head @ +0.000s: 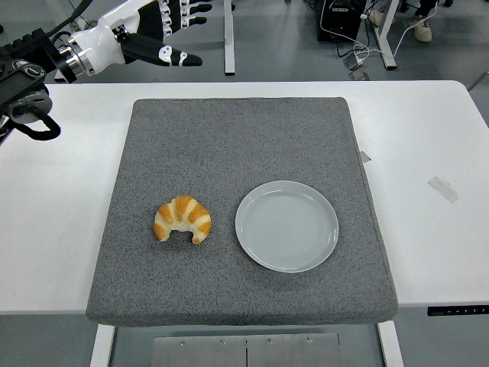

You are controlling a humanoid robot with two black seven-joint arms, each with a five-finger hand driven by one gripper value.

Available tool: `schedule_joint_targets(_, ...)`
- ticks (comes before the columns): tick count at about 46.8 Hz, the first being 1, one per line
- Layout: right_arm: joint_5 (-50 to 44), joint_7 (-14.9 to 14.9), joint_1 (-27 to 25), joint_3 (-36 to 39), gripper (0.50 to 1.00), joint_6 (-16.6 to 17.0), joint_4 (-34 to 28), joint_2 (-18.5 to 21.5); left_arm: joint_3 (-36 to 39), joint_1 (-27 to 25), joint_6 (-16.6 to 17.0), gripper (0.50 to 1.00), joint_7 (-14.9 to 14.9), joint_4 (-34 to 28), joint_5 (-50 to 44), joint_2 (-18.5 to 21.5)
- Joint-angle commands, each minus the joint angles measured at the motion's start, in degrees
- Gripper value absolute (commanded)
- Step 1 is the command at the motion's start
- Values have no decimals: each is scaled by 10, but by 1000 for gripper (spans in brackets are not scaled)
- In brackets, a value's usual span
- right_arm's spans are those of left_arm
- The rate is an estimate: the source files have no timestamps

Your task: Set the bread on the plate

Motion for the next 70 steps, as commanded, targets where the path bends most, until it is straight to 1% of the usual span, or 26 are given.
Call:
schedule_joint_targets(1, 0, 0, 0, 0, 1000, 0, 0, 0, 13, 0, -2, 989, 0, -9, 68, 8)
schedule_joint_targets(7, 0, 0, 0, 0, 1000, 0, 0, 0, 28, 7, -1, 986, 0, -60, 201, 41)
schedule_joint_targets(12, 0, 0, 0, -1, 1000, 0, 0, 0, 30, 11, 1, 986, 0, -106, 282, 64)
schedule_joint_targets(23, 0, 0, 0, -1, 1000, 0, 0, 0, 53, 15, 6, 984, 0, -153, 396, 77)
schedule_joint_targets(30, 0, 0, 0, -2, 1000, 0, 0, 0, 64, 13, 29, 983, 0, -184, 464, 81)
schedule_joint_targets(40, 0, 0, 0, -3, 1000, 1, 0, 0, 67, 13, 35, 981, 0, -199, 501, 74)
schedule_joint_targets(52, 0, 0, 6, -1, 1000, 0, 0, 0, 67, 15, 38, 983, 0, -200, 533, 49)
schedule_joint_targets(56, 0, 0, 8, -1, 1000, 0, 0, 0, 70, 23, 42, 981, 0, -199, 541, 43)
schedule_joint_targets(63, 0, 0, 8, -2, 1000, 0, -1, 0, 113, 22, 64, 983, 0, -199, 541, 38)
schedule_joint_targets(66, 0, 0, 8, -3, 1000, 0, -1, 0, 121, 24, 72, 983, 0, -199, 541, 35)
schedule_joint_targets(70, 0, 0, 8, -3, 1000, 0, -1, 0, 126, 24, 75, 981, 0, -199, 541, 30)
